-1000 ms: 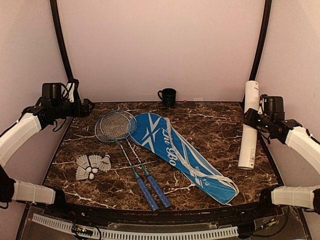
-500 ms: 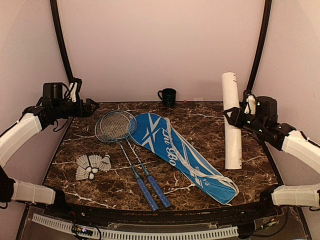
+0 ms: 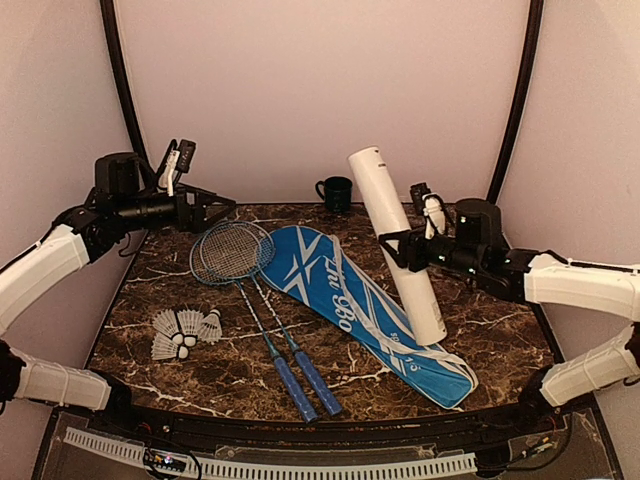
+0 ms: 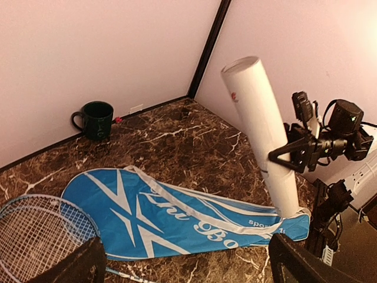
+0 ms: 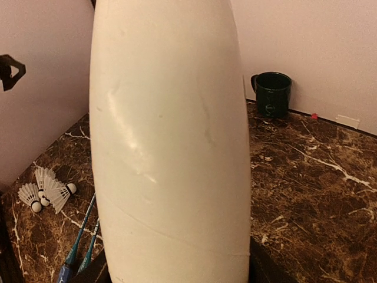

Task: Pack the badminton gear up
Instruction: Open the tube cap from the shuttle tube.

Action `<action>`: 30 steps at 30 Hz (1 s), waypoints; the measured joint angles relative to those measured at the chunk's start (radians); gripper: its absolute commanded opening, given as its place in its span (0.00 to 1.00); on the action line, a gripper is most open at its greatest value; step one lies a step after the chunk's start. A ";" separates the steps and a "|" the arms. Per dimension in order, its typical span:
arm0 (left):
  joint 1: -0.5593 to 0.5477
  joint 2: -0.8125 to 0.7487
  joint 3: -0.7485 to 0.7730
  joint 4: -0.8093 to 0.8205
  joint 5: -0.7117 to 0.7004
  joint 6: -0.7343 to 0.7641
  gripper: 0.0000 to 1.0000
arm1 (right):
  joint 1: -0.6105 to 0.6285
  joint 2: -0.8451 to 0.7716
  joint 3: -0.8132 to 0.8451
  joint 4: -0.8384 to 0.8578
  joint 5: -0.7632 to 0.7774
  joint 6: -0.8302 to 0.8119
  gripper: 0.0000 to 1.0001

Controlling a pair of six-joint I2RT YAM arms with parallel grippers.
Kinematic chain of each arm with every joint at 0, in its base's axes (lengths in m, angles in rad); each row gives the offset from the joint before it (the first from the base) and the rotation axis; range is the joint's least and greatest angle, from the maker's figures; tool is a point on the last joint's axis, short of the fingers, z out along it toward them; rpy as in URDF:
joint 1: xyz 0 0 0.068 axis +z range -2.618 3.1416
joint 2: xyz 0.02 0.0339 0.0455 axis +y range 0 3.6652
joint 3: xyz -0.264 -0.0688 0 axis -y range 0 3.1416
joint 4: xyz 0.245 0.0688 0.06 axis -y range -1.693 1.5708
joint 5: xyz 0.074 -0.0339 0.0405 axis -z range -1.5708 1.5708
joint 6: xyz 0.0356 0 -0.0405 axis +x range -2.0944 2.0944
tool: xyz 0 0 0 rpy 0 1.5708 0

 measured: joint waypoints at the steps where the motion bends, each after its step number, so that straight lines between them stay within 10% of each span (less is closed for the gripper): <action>1: 0.000 0.001 0.016 0.000 0.019 0.006 0.99 | 0.021 0.023 0.011 0.005 0.000 -0.017 0.57; 30: -0.024 0.161 0.006 0.061 0.356 -0.187 0.99 | 0.410 0.338 0.221 -0.095 0.247 -0.369 0.60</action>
